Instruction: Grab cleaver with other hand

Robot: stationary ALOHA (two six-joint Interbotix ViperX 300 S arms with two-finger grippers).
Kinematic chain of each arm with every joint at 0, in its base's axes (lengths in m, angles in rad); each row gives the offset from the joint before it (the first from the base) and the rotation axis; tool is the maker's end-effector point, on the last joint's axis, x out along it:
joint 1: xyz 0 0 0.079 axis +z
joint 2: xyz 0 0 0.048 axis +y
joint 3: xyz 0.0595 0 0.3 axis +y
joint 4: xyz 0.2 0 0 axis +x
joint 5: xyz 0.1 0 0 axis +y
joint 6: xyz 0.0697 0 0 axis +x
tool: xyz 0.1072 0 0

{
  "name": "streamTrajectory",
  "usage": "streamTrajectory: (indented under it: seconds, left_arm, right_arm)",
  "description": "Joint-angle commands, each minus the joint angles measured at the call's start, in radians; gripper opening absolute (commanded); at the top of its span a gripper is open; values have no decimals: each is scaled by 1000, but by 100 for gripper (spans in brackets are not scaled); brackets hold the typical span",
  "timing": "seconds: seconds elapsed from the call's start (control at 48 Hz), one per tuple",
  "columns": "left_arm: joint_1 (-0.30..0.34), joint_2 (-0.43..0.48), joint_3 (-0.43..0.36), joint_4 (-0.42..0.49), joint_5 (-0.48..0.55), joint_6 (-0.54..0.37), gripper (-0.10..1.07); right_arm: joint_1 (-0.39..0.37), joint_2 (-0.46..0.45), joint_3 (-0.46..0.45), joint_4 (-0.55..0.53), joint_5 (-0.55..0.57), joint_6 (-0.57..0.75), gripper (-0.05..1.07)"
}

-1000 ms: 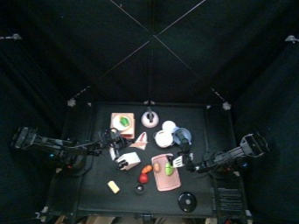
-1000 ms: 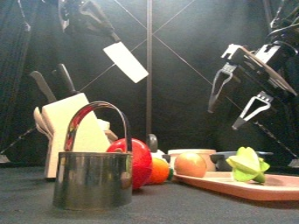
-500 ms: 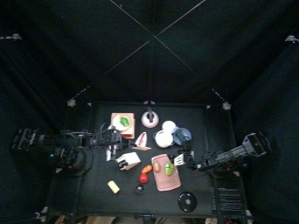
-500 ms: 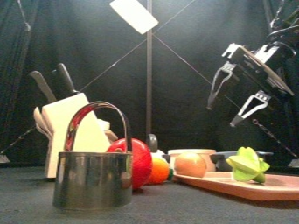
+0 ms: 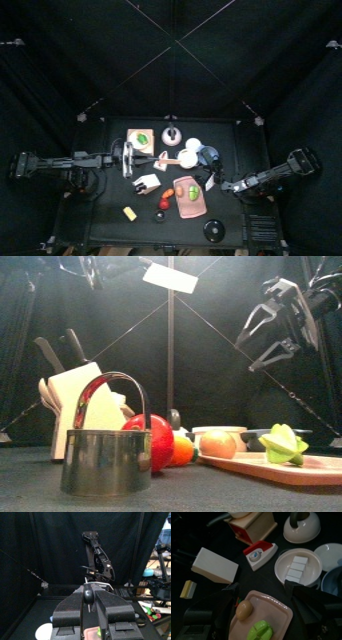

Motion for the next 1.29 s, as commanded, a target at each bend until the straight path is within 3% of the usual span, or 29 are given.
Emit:
streamTrajectory:
  seconds: [0.0, 0.167, 0.583, 0.938, 1.271]
  left_arm:
    - [0, 3, 51, -14, -98, 5, 49]
    - [0, 37, 112, 8, -156, 8, 49]
    - [0, 351, 109, 150, -443, 8, 49]
    - [0, 572, 5, 130, -554, 6, 49]
    - [-25, 683, -83, 118, -583, 6, 49]
  right_arm:
    - [5, -69, -8, -23, -5, -61, 101]
    - [15, -115, -5, -41, -35, -166, 101]
    - [32, -124, -5, -49, -124, -330, 101]
    - [51, -138, 14, -48, -146, -327, 100]
    - [49, -114, 46, 14, -183, -327, 100]
